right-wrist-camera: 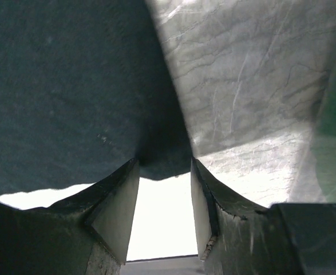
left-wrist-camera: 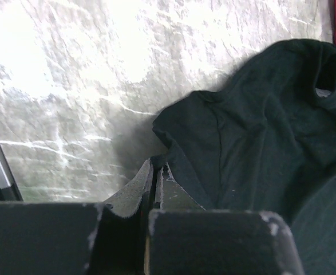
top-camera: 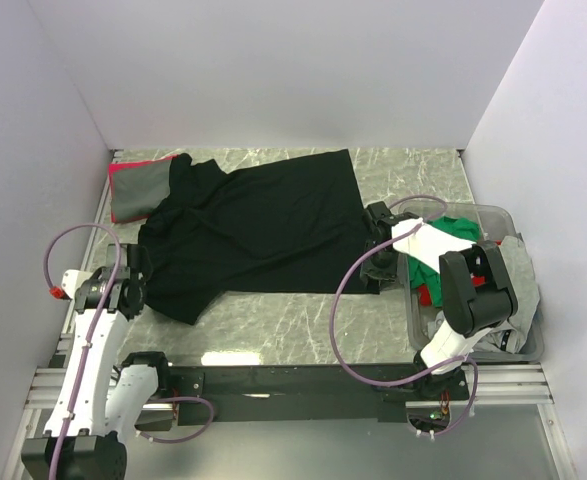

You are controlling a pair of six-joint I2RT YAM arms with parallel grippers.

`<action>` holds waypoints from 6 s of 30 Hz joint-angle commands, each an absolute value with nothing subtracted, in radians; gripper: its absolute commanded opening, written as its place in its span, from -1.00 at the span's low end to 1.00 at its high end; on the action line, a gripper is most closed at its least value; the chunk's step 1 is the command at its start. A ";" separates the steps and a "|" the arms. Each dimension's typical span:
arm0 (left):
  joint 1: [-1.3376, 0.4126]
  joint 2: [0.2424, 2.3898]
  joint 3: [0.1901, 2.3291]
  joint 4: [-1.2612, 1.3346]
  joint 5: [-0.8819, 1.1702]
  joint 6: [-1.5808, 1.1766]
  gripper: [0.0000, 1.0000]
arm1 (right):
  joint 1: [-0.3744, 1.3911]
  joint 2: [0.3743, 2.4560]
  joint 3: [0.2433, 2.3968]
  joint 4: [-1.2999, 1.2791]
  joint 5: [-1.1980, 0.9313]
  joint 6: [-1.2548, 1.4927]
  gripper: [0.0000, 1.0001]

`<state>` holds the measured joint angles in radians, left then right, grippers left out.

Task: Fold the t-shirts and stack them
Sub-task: Fold the tshirt

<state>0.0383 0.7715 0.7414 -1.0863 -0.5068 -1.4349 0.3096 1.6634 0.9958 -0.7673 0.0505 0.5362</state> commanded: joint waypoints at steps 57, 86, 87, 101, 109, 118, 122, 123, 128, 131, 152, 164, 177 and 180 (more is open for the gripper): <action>0.081 0.566 0.914 -1.368 -0.525 -1.353 -0.99 | 0.373 1.491 0.950 -1.143 0.034 0.465 -0.91; 0.080 1.090 1.049 -0.669 -0.233 -0.603 -0.99 | 0.316 1.768 1.337 -1.178 0.127 0.403 -0.93; 0.080 1.136 1.063 -0.652 -0.227 -0.591 -0.99 | 0.313 1.787 1.354 -1.178 0.133 0.399 -0.93; 0.078 1.358 1.196 -0.561 -0.160 -0.445 -0.99 | 0.261 2.040 1.650 -1.213 0.170 0.342 -0.95; 0.080 1.417 1.235 -0.543 -0.173 -0.440 -0.99 | 0.238 2.114 1.744 -1.233 0.164 0.336 -0.95; 0.077 1.545 1.305 -0.528 -0.155 -0.420 -0.99 | 0.238 2.186 1.815 -1.226 0.158 0.339 -0.95; 0.074 1.604 1.345 -0.517 -0.140 -0.419 -0.99 | 0.238 2.209 1.856 -1.227 0.152 0.348 -0.95; 0.072 1.617 1.356 -0.515 -0.138 -0.417 -0.99 | 0.236 2.212 1.864 -1.226 0.149 0.351 -0.94; 0.067 1.696 1.440 -0.531 -0.138 -0.431 -0.99 | 0.236 2.233 1.917 -1.235 0.138 0.360 -0.90; 0.064 1.729 1.486 -0.549 -0.130 -0.449 -0.90 | 0.236 2.240 1.944 -1.241 0.130 0.364 -0.71; 0.149 1.199 0.993 -0.699 -0.115 -0.736 0.57 | 0.238 1.893 1.568 -1.022 -0.021 0.353 0.13; 0.275 1.132 0.716 -0.680 -0.026 -0.839 0.56 | 0.242 1.871 1.437 -0.983 -0.003 0.356 0.30; 0.308 1.216 0.655 -0.580 -0.094 -0.850 0.41 | 0.241 1.902 1.362 -0.920 0.026 0.387 0.23; 0.310 1.239 0.655 -0.558 -0.101 -0.850 0.41 | 0.239 1.908 1.350 -0.913 0.026 0.390 0.22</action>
<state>0.3046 1.2198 0.6579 -0.6132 -0.0742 -0.8345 0.2379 1.9141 1.3643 -0.9356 0.0040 0.3767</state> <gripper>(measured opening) 0.706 0.610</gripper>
